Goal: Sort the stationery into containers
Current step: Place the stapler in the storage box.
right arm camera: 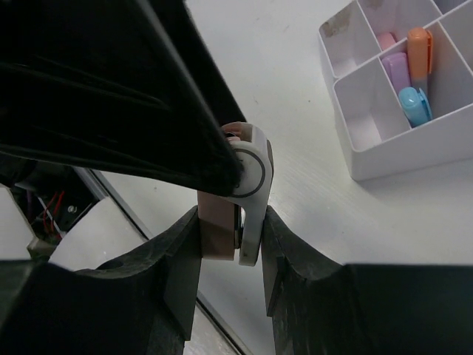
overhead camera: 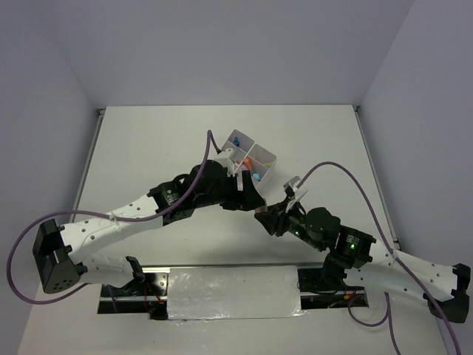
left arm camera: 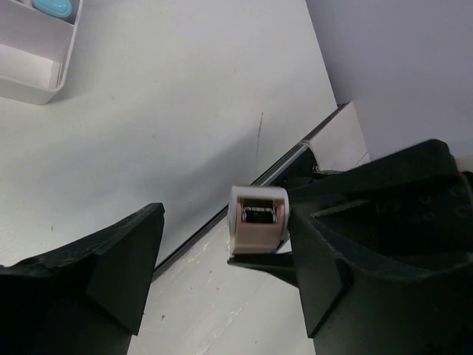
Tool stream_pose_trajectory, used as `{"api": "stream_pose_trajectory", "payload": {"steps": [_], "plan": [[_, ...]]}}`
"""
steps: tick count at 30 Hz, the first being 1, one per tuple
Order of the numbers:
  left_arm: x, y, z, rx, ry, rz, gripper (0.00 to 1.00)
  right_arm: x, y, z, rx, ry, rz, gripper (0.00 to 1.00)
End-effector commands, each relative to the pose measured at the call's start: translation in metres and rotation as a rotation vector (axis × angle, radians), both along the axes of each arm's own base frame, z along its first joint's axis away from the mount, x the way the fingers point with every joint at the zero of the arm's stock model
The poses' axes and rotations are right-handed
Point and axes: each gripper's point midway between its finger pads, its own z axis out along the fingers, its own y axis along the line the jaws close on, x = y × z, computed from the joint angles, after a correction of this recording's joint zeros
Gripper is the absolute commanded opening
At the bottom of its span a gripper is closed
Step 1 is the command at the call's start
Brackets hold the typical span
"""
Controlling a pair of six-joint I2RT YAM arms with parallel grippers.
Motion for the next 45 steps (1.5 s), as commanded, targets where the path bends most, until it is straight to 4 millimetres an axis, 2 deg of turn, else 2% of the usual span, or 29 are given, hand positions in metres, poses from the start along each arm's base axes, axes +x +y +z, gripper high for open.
{"api": "stream_pose_trajectory", "payload": {"steps": [1,3,5,6,10,12,14,16,17,18,19,20,22,24,25,28,32,33,34,36,37,38,41,45], "plan": [[0.007,-0.011,0.020,-0.055,-0.028,0.012,0.80,0.002,0.008,0.036,0.070,-0.084,-0.002,0.00],[0.006,-0.012,0.020,-0.054,-0.029,0.007,0.74,0.002,0.010,0.037,0.064,-0.090,0.001,0.00],[0.007,-0.013,0.019,-0.054,-0.032,0.008,0.61,0.002,0.013,0.038,0.052,-0.094,-0.002,0.00],[0.008,-0.013,0.019,-0.053,-0.031,0.010,0.44,0.003,0.014,0.037,0.036,-0.090,-0.007,0.00],[0.007,-0.013,0.014,-0.047,-0.026,0.009,0.21,0.012,0.011,0.034,0.004,-0.078,-0.068,0.00],[0.003,-0.015,0.014,-0.059,-0.021,-0.019,0.12,0.012,0.013,0.034,0.005,-0.083,-0.063,0.00],[0.000,-0.018,0.012,-0.063,-0.010,-0.037,0.09,0.014,0.014,0.037,0.016,-0.090,-0.072,0.00],[-0.001,-0.019,0.011,-0.062,-0.008,-0.047,0.00,0.017,0.013,0.036,0.010,-0.092,-0.087,0.00],[0.000,-0.018,0.011,-0.053,-0.015,-0.045,0.00,0.017,0.013,0.037,0.012,-0.094,-0.089,0.00],[0.001,-0.016,0.011,-0.040,-0.016,-0.039,0.00,0.017,0.012,0.036,0.013,-0.095,-0.089,0.18],[0.001,-0.014,0.012,-0.034,-0.020,-0.032,0.00,0.018,0.010,0.036,0.022,-0.095,-0.103,0.44],[0.006,-0.012,0.015,-0.027,-0.042,-0.014,0.00,0.017,0.007,0.035,0.046,-0.088,-0.114,0.98],[0.011,-0.003,0.018,0.001,-0.073,0.021,0.00,0.018,-0.001,0.036,0.072,-0.083,-0.145,1.00],[0.029,0.011,0.028,0.028,-0.124,0.113,0.00,0.015,-0.009,0.034,0.084,-0.073,-0.149,1.00],[0.035,0.020,0.026,0.067,-0.133,0.141,0.00,0.013,-0.012,0.035,0.087,-0.068,-0.150,1.00],[0.069,0.044,0.031,0.088,-0.152,0.269,0.00,0.007,-0.028,0.041,0.094,-0.042,-0.166,1.00],[0.109,0.067,0.026,0.090,-0.142,0.436,0.00,0.001,-0.047,0.053,0.141,-0.022,-0.189,1.00],[0.115,0.070,0.024,0.087,-0.141,0.477,0.00,0.001,-0.052,0.055,0.151,-0.016,-0.207,1.00],[0.120,0.074,0.014,0.093,-0.126,0.516,0.00,0.001,-0.058,0.064,0.190,0.000,-0.235,1.00],[0.136,0.071,0.013,0.016,-0.133,0.592,0.00,0.003,-0.070,0.061,0.179,0.028,-0.291,1.00],[0.140,0.072,0.007,0.007,-0.125,0.621,0.00,0.004,-0.073,0.066,0.186,0.034,-0.305,1.00],[0.147,0.071,-0.003,0.016,-0.113,0.651,0.00,0.005,-0.078,0.062,0.161,0.044,-0.324,1.00],[0.164,0.072,-0.013,0.002,-0.094,0.755,0.00,0.003,-0.079,0.061,0.147,0.071,-0.334,1.00],[0.173,0.079,-0.028,-0.031,-0.045,0.881,0.00,0.002,-0.076,0.060,0.137,0.084,-0.321,1.00]]}}
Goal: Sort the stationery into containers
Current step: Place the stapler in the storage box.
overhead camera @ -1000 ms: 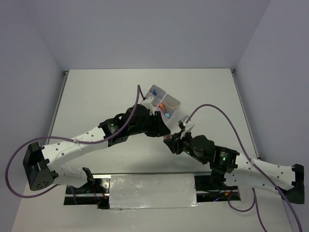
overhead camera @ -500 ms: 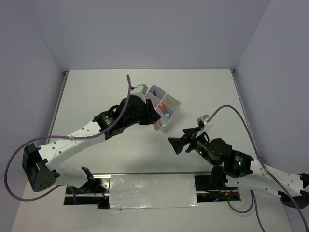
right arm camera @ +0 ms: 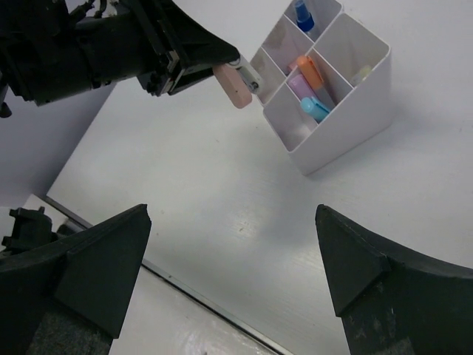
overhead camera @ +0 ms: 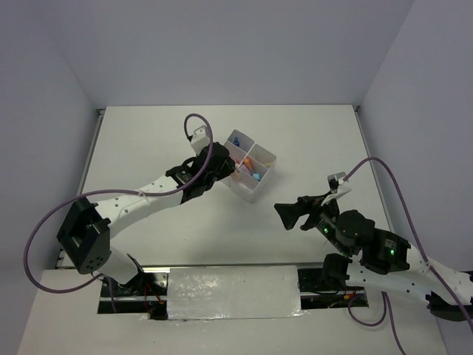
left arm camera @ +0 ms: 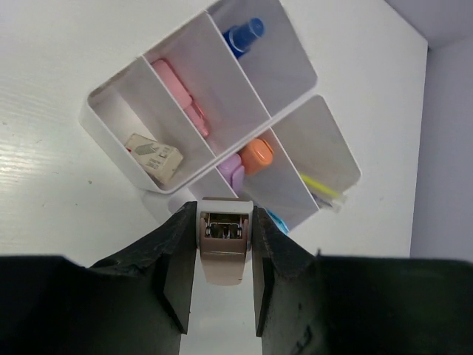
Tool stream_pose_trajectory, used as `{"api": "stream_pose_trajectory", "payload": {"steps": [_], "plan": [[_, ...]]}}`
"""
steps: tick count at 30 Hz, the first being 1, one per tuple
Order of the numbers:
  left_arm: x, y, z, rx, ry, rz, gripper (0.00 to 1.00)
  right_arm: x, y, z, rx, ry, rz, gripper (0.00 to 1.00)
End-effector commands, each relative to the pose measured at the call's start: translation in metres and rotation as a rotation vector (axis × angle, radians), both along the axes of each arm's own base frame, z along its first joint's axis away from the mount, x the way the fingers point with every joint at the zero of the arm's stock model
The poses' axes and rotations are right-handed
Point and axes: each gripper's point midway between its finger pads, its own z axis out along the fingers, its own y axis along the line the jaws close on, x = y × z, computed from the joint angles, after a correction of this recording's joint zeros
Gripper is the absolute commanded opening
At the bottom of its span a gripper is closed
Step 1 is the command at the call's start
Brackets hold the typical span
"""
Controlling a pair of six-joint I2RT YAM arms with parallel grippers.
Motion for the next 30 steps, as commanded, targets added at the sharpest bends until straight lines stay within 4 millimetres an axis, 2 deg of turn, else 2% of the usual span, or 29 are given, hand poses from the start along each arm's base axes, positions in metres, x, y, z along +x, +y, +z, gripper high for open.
{"api": "stream_pose_trajectory", "payload": {"steps": [1,6,8,13,15,20,23,24,26,29,30], "plan": [[0.018,0.011,0.011,-0.129,-0.057,0.191,0.00,0.000,-0.005,0.003,-0.006,0.027,-0.027,1.00],[0.019,0.013,-0.010,-0.167,-0.035,0.240,0.00,-0.003,0.000,0.003,0.000,0.014,0.010,1.00],[0.020,0.008,-0.021,-0.167,-0.019,0.234,0.00,-0.006,0.007,0.005,0.017,0.005,0.048,1.00],[0.029,-0.011,-0.034,-0.196,-0.001,0.205,0.00,-0.007,0.009,0.004,0.011,0.006,0.060,1.00],[0.030,-0.018,-0.034,-0.204,0.001,0.194,0.00,-0.007,0.010,0.004,0.010,0.007,0.062,1.00],[0.028,-0.025,-0.047,-0.209,0.034,0.195,0.00,-0.012,0.015,0.007,0.021,-0.010,0.106,1.00],[0.027,-0.028,-0.052,-0.212,0.043,0.190,0.10,-0.013,0.014,0.009,0.036,-0.022,0.118,1.00],[0.026,-0.029,-0.053,-0.211,0.047,0.188,0.19,-0.013,0.014,0.010,0.037,-0.023,0.118,1.00],[0.025,-0.030,-0.053,-0.210,0.050,0.185,0.25,-0.014,0.014,0.009,0.035,-0.023,0.121,1.00],[0.021,-0.033,-0.052,-0.210,0.049,0.179,0.45,-0.014,0.015,0.008,0.027,-0.020,0.124,1.00],[0.019,-0.033,-0.049,-0.215,0.043,0.176,0.64,-0.014,0.016,0.009,0.030,-0.021,0.127,1.00]]}}
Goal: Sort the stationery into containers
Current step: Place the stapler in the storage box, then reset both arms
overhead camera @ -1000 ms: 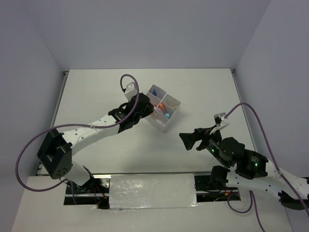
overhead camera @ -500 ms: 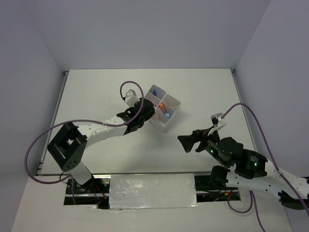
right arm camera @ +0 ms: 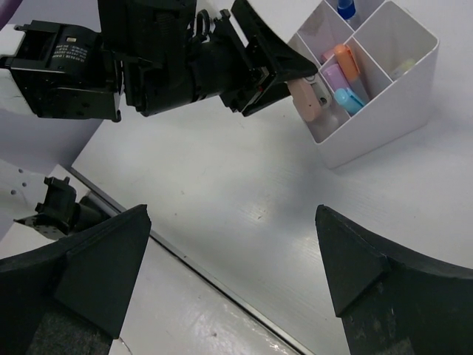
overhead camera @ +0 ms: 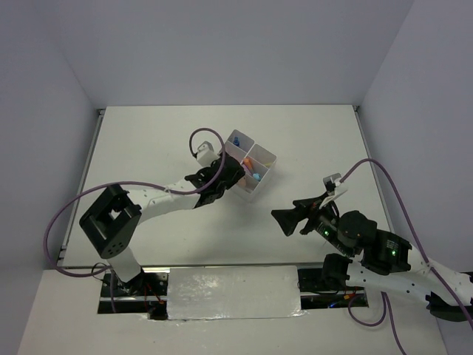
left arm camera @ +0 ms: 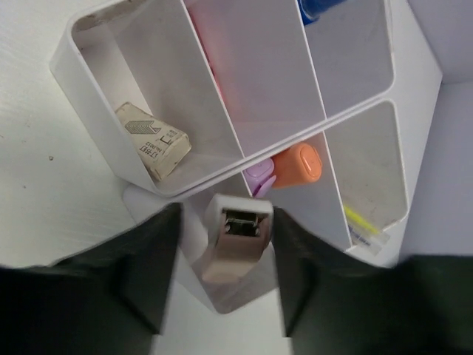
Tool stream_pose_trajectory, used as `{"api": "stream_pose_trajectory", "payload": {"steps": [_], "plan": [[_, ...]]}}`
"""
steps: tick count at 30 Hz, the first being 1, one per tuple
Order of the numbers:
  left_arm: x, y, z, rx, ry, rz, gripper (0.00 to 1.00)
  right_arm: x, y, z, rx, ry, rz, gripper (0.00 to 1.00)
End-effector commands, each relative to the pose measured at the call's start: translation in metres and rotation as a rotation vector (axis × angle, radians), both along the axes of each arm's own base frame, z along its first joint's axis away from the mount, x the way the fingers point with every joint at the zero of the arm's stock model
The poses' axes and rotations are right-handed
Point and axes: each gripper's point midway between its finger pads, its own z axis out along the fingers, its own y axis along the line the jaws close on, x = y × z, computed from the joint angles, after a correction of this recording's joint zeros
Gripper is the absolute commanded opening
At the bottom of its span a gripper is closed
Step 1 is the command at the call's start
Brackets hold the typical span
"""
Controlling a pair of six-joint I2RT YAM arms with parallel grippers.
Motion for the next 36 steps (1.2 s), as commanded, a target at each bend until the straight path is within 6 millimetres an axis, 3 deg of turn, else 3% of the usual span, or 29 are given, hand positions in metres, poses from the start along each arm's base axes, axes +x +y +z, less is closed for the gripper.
{"api": "stream_pose_trajectory", "payload": {"steps": [1,4,8,12,13,16,17,18,19,21,22,23,25,27,28,29,31,32,36], "plan": [[0.005,-0.014,0.028,-0.076,-0.062,0.009,0.71,-0.001,0.005,0.011,0.035,-0.025,0.018,1.00],[0.000,-0.012,0.028,-0.066,-0.062,0.014,0.83,-0.002,0.008,0.011,0.034,-0.025,0.034,1.00],[-0.007,-0.011,0.036,-0.070,-0.076,0.007,0.85,-0.002,0.008,0.012,0.037,-0.027,0.035,1.00],[-0.019,-0.006,0.072,-0.081,-0.147,-0.009,0.86,-0.001,0.005,0.011,0.034,-0.026,0.018,1.00],[-0.023,0.004,0.090,-0.054,-0.179,-0.004,0.88,0.001,0.003,0.012,0.035,-0.023,0.002,1.00],[-0.039,0.025,0.109,0.092,-0.209,-0.039,0.95,0.007,-0.009,0.014,0.018,-0.018,-0.062,1.00],[-0.043,0.034,0.126,0.112,-0.239,-0.050,0.99,0.009,-0.015,0.010,-0.006,-0.008,-0.088,1.00],[-0.046,0.044,0.131,0.209,-0.259,-0.089,0.99,0.011,-0.020,0.011,-0.014,-0.007,-0.111,1.00],[-0.048,0.050,0.145,0.243,-0.279,-0.100,0.99,0.011,-0.026,0.019,-0.006,-0.012,-0.131,1.00],[-0.058,0.087,0.148,0.433,-0.241,-0.103,0.99,0.016,-0.042,0.016,-0.060,0.001,-0.202,1.00],[-0.062,0.102,0.158,0.475,-0.231,-0.078,0.99,0.015,-0.050,0.029,-0.048,-0.002,-0.221,1.00],[-0.077,0.131,0.151,0.579,-0.162,-0.065,0.99,0.018,-0.062,0.027,-0.095,0.003,-0.269,1.00],[-0.086,0.173,0.155,0.684,-0.138,0.020,0.99,0.019,-0.074,0.041,-0.107,0.000,-0.309,1.00],[-0.104,0.216,0.165,0.726,-0.134,0.056,0.99,0.021,-0.090,0.043,-0.168,-0.006,-0.369,1.00],[-0.111,0.228,0.158,0.749,-0.127,0.046,0.99,0.021,-0.096,0.054,-0.161,-0.015,-0.381,1.00],[-0.125,0.245,0.171,0.706,-0.185,0.065,0.99,0.020,-0.105,0.053,-0.193,-0.014,-0.397,1.00],[-0.139,0.257,0.173,0.672,-0.237,0.051,0.99,0.019,-0.117,0.064,-0.193,-0.021,-0.430,1.00],[-0.153,0.269,0.187,0.617,-0.308,0.056,0.99,0.018,-0.123,0.063,-0.213,-0.020,-0.436,1.00],[-0.182,0.310,0.198,0.600,-0.380,0.119,0.99,0.011,-0.150,0.073,-0.170,-0.033,-0.470,1.00]]}}
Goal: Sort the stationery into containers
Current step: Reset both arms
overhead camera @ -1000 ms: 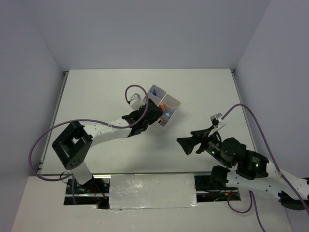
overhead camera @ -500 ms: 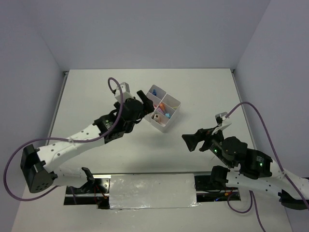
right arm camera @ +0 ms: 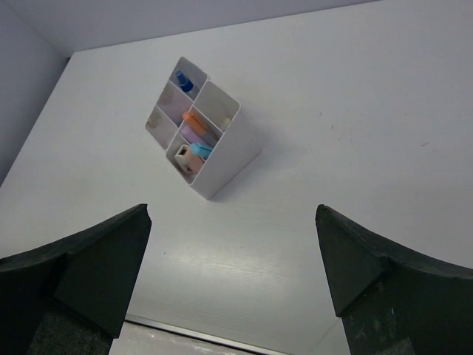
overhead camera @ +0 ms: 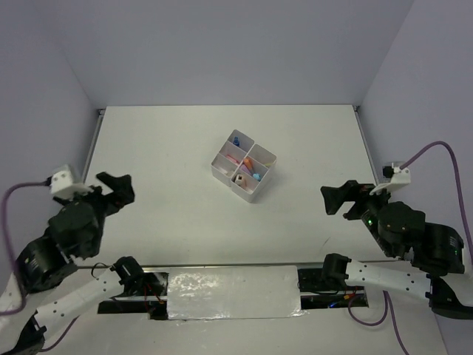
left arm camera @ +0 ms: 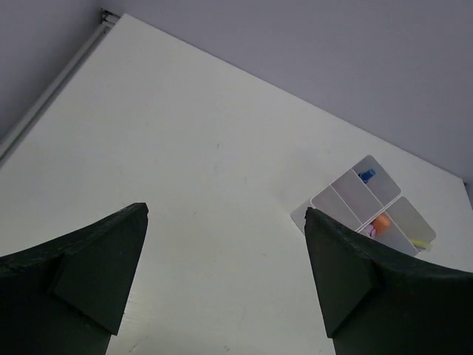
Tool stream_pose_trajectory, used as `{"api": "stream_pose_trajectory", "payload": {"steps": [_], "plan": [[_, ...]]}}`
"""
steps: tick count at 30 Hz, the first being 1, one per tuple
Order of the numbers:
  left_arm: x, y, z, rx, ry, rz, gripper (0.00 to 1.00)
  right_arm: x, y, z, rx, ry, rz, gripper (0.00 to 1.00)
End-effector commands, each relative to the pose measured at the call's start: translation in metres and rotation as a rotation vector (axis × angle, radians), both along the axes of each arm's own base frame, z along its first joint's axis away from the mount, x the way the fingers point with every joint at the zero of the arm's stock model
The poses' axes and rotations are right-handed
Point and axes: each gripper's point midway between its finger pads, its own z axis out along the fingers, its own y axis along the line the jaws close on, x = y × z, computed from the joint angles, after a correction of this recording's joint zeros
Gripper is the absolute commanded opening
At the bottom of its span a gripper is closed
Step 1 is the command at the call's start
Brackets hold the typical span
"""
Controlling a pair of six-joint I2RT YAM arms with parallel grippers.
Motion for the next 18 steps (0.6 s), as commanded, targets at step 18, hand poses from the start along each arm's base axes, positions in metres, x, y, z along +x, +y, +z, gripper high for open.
{"api": "stream_pose_trajectory", "payload": {"steps": [18], "plan": [[-0.036,0.059,-0.010,-0.007,-0.091,0.103,0.99,-0.012,-0.050,-0.011,0.045,-0.031,-0.063,1.00]]}}
